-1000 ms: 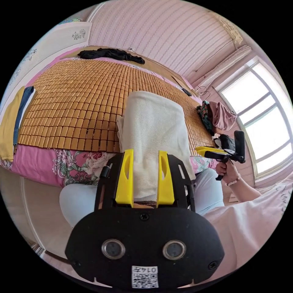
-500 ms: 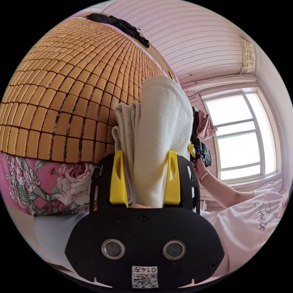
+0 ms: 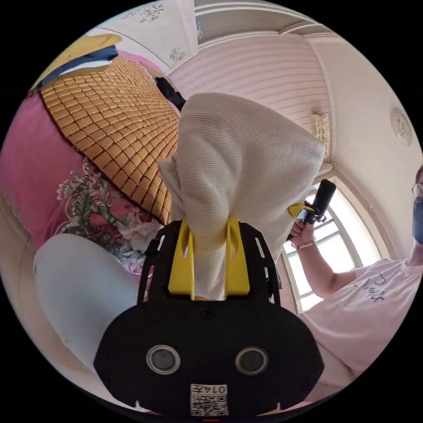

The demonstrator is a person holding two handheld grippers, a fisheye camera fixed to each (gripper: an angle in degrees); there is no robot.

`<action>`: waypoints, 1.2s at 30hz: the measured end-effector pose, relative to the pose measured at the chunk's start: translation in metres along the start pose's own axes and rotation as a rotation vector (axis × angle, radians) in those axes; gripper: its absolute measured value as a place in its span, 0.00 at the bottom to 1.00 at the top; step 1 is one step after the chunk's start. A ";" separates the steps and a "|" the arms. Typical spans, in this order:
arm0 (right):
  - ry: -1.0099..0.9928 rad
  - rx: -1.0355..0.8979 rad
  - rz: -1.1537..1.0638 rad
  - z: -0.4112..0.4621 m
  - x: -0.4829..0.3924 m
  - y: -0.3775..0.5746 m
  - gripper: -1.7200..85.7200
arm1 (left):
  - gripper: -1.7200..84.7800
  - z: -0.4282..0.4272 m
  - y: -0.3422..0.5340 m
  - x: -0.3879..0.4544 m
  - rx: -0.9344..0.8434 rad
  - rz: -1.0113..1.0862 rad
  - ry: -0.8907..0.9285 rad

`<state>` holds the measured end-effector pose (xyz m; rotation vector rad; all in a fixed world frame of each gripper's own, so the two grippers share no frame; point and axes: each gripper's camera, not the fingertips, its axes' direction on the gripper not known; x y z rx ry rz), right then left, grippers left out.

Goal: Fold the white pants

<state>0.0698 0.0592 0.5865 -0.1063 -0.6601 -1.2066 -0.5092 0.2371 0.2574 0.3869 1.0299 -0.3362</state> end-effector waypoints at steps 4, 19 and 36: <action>-0.129 -0.008 -0.282 0.009 -0.030 -0.109 0.14 | 0.14 -0.107 0.000 0.015 0.317 0.008 -0.080; -0.025 -0.380 0.059 0.234 0.051 -0.420 0.02 | 0.16 -0.196 -0.213 -0.119 0.595 -0.309 -0.765; 0.001 -0.467 0.399 0.196 0.015 -0.043 0.01 | 0.08 -0.148 0.026 -0.035 0.353 0.023 -0.789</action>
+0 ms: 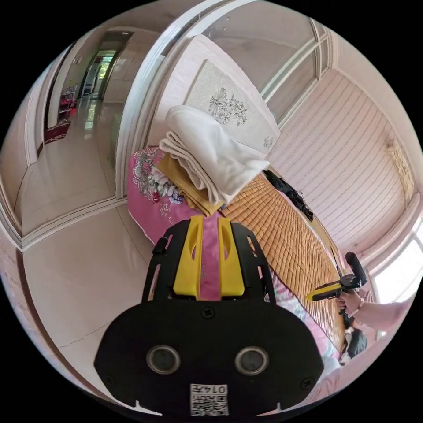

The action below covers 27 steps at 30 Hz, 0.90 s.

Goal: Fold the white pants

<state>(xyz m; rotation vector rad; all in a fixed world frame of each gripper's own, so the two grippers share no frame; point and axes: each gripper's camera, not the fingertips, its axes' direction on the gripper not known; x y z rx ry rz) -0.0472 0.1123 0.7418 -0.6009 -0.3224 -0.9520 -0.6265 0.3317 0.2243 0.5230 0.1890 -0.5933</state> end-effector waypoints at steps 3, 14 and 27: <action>0.014 0.061 0.313 0.000 0.023 0.132 0.01 | 0.06 -0.022 0.037 0.065 -0.013 0.173 0.069; 0.222 0.605 1.248 0.004 0.003 0.495 0.03 | 0.09 -0.079 0.207 0.402 0.150 1.221 0.730; 0.677 0.556 1.377 -0.037 0.084 0.630 0.16 | 0.13 -0.046 0.373 0.580 -0.267 1.299 0.993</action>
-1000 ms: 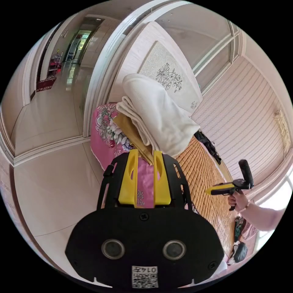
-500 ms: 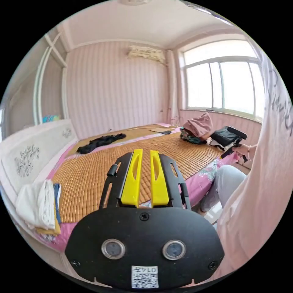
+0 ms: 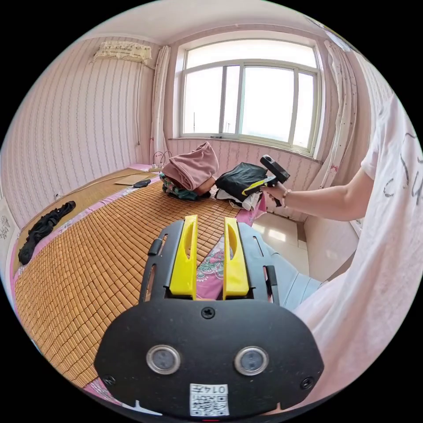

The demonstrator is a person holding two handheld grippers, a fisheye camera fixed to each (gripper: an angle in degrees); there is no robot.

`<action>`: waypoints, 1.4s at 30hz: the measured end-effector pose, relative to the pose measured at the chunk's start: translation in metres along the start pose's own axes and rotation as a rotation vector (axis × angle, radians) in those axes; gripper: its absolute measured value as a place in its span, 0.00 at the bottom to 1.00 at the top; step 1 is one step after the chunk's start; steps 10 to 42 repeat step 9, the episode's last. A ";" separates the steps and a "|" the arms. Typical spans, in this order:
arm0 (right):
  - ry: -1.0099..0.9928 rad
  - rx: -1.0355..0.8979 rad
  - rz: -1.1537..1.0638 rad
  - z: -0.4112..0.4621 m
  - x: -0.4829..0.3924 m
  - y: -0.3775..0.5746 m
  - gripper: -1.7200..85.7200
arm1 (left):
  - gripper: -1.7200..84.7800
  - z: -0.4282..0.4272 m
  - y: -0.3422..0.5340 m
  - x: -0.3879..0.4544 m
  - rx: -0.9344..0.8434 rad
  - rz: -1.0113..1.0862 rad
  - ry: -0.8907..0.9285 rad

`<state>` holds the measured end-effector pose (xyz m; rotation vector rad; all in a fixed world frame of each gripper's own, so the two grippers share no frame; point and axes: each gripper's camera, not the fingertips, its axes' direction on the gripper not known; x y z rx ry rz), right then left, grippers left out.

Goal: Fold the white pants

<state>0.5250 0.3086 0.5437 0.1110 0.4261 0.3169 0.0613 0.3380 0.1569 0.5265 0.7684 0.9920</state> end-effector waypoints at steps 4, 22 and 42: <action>0.050 -0.112 0.106 0.046 0.055 -0.051 0.14 | 0.13 0.030 0.001 0.001 -0.073 -0.061 -0.011; -0.075 -0.255 0.277 0.080 0.105 -0.064 0.06 | 0.13 0.052 0.001 -0.006 -0.113 -0.125 -0.027; -0.075 -0.255 0.277 0.080 0.105 -0.064 0.06 | 0.13 0.052 0.001 -0.006 -0.113 -0.125 -0.027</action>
